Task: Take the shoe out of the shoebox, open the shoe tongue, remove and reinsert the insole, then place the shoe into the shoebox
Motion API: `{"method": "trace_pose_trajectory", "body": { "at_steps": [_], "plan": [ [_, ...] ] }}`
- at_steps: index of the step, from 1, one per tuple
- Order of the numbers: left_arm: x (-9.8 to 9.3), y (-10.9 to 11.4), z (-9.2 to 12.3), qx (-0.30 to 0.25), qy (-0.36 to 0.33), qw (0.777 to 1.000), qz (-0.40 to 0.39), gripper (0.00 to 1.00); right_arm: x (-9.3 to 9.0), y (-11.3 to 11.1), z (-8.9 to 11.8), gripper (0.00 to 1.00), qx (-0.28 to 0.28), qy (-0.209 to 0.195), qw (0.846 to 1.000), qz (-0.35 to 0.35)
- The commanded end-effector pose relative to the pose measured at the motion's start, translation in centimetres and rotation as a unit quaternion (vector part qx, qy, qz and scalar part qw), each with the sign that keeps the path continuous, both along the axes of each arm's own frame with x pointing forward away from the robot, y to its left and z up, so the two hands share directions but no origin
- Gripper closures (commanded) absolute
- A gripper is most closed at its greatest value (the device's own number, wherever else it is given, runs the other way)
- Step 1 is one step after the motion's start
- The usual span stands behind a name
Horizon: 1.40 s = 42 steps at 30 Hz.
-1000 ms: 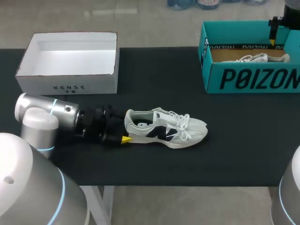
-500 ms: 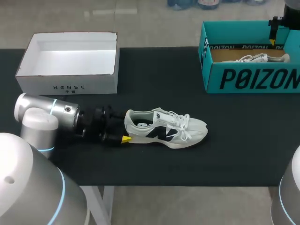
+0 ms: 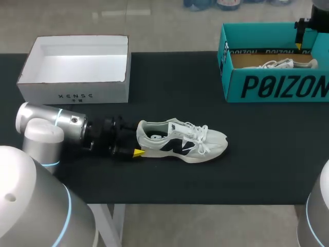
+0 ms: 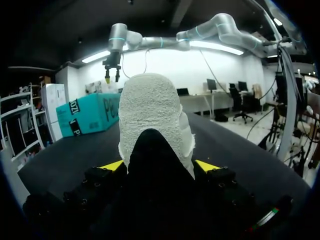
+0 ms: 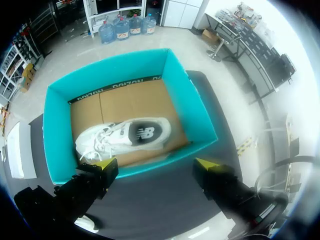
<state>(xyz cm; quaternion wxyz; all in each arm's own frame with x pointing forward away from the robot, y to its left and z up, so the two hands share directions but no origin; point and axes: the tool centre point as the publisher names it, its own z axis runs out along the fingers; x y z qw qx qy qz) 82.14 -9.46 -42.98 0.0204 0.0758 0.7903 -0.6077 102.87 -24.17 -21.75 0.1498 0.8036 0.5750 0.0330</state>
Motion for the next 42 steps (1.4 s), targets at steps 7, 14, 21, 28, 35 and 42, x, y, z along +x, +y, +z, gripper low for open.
{"method": "trace_pose_trajectory", "body": {
  "at_steps": [7, 14, 21, 28, 35, 42],
  "plan": [
    [-0.1, -0.1, 0.0, 0.001, -0.001, 1.000, 0.001, 1.00, -5.8, 7.1, 0.4, 0.00, -0.056, 0.004, 0.998, -0.038],
    [-0.1, -0.1, 0.0, 0.001, -0.001, 1.000, 0.001, 1.00, -11.3, 12.0, 0.4, 0.00, -0.046, 0.016, 0.998, -0.027],
    [-0.1, -0.1, 0.0, 0.001, -0.001, 1.000, 0.001, 1.00, -15.2, 16.5, 0.2, 0.00, -0.028, 0.030, 0.999, 0.024],
    [-0.1, -0.1, 0.0, 0.001, -0.001, 1.000, 0.001, 1.00, -17.3, 18.9, 0.3, 0.00, -0.007, 0.037, 0.998, 0.056],
    [-0.1, -0.1, 0.0, 0.001, -0.001, 1.000, 0.001, 1.00, -17.7, 19.3, 0.4, 0.00, 0.001, 0.049, 0.997, 0.053],
    [-0.1, -0.1, 0.0, 0.001, -0.001, 1.000, 0.001, 1.00, -17.7, 19.3, 0.4, 0.00, 0.001, 0.049, 0.997, 0.053]
  ]
}}
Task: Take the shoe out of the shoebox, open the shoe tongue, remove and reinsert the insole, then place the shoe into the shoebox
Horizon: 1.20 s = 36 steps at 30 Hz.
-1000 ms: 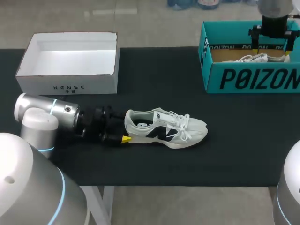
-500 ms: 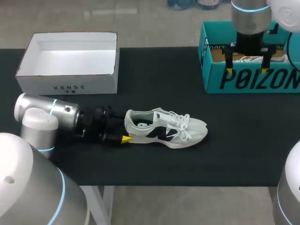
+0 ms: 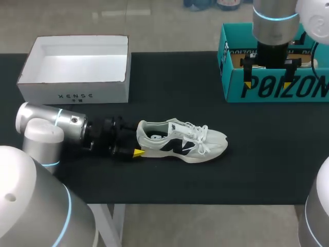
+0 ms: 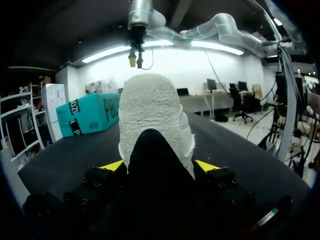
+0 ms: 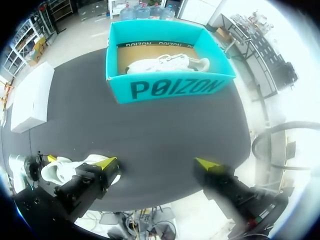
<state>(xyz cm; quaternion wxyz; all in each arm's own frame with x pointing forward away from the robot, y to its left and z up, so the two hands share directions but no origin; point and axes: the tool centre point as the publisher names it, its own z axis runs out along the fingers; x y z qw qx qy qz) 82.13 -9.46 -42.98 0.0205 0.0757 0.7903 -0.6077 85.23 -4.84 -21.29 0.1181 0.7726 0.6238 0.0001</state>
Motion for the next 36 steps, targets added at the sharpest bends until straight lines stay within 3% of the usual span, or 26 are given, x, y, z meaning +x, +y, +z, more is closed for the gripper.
{"method": "trace_pose_trajectory", "body": {
  "at_steps": [1, 19, 36],
  "plan": [
    [-0.1, -0.1, 0.0, 0.001, -0.001, 1.000, 0.001, 1.00, -0.1, -0.1, -0.1, 0.00, 0.000, -0.002, 1.000, 0.000],
    [-0.1, -0.1, 0.0, 0.001, -0.001, 1.000, 0.001, 1.00, -0.1, -0.1, -0.1, 0.00, 0.000, -0.002, 1.000, 0.000],
    [-0.1, -0.1, 0.0, 0.001, -0.001, 1.000, 0.001, 1.00, -7.9, 10.3, -0.1, 0.00, 0.037, 0.031, 0.998, 0.040]
  ]
}}
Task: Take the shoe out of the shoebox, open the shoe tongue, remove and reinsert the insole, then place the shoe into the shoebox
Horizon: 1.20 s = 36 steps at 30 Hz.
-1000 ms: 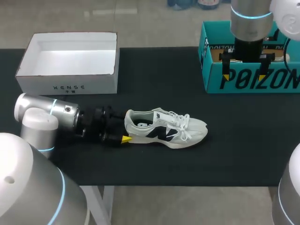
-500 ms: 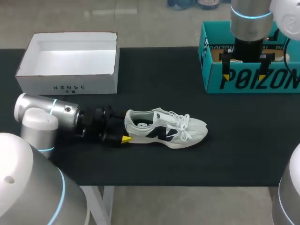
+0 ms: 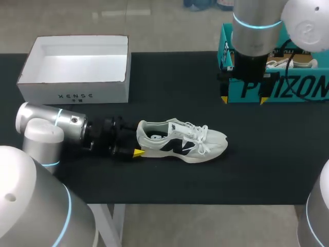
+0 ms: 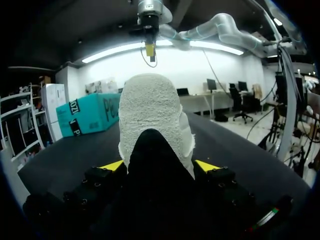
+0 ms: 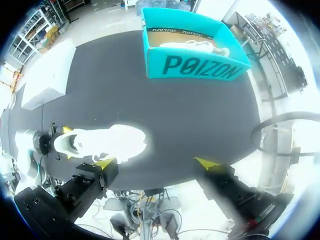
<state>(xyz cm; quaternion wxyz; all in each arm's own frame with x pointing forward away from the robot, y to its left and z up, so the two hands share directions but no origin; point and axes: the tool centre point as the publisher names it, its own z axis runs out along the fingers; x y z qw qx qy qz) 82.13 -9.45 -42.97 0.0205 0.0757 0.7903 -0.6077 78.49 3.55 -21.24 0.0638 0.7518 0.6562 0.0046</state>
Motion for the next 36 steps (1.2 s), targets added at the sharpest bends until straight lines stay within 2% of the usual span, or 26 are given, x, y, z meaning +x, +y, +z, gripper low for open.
{"method": "trace_pose_trajectory", "body": {
  "at_steps": [1, 5, 8, 18, 28, 34, 36],
  "plan": [
    [-0.1, -0.1, 0.0, 0.001, -0.001, 1.000, 0.001, 1.00, -1.6, 2.5, 0.0, 0.00, -0.010, -0.002, 1.000, 0.007],
    [-0.1, -0.1, 0.0, 0.001, -0.001, 1.000, 0.001, 1.00, -2.9, 5.1, 0.2, 0.00, -0.025, -0.008, 1.000, 0.016],
    [-0.1, -0.1, 0.0, 0.001, -0.001, 1.000, 0.001, 1.00, -3.1, 6.9, 0.2, 0.00, -0.035, -0.007, 0.999, 0.018],
    [-0.1, -0.1, 0.0, 0.001, -0.001, 1.000, 0.001, 1.00, -2.4, 10.6, -1.7, 0.00, -0.038, -0.007, 0.999, -0.003],
    [-0.1, -0.1, 0.0, 0.001, -0.001, 1.000, 0.001, 1.00, -3.0, 12.0, -4.3, 0.00, -0.039, -0.020, 0.998, -0.035],
    [-0.1, -0.1, 0.0, 0.001, -0.001, 1.000, 0.001, 1.00, -3.0, 13.2, -6.0, 0.00, -0.010, -0.051, 0.998, -0.043],
    [-0.1, -0.1, 0.0, 0.001, -0.001, 1.000, 0.001, 1.00, -3.0, 13.6, -6.4, 0.00, -0.018, -0.058, 0.997, -0.040]
  ]
}}
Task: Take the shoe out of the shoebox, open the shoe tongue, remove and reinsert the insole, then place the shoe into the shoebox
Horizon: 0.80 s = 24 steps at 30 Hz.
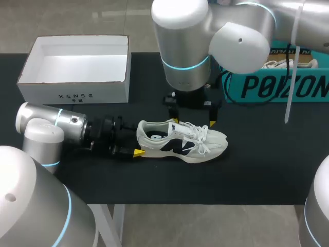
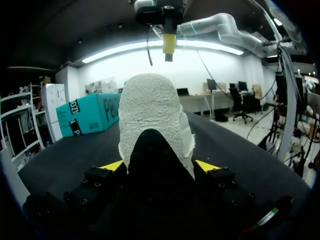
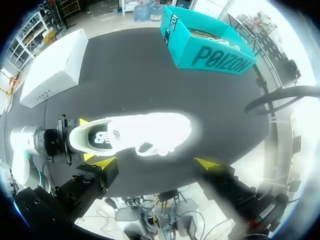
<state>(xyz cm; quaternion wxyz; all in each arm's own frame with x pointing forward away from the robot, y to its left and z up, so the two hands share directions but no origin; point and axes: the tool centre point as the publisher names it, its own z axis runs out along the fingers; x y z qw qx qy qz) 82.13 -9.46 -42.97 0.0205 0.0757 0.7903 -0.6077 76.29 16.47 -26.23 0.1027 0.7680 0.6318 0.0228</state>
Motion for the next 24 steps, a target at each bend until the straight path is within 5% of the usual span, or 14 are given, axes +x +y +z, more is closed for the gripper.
{"method": "trace_pose_trajectory", "body": {
  "at_steps": [1, 16, 24],
  "plan": [
    [-0.1, -0.1, 0.0, 0.001, -0.001, 1.000, 0.001, 1.00, -0.7, 1.0, -1.6, 0.00, 0.001, -0.020, 1.000, -0.007],
    [-0.1, -0.1, 0.0, 0.001, -0.001, 1.000, 0.001, 1.00, -0.3, 4.8, -5.0, 0.00, -0.033, -0.029, 0.997, 0.065],
    [-0.1, -0.1, 0.0, 0.001, -0.001, 1.000, 0.001, 1.00, 1.7, 4.9, -6.2, 0.00, -0.050, -0.032, 0.996, 0.069]
  ]
}}
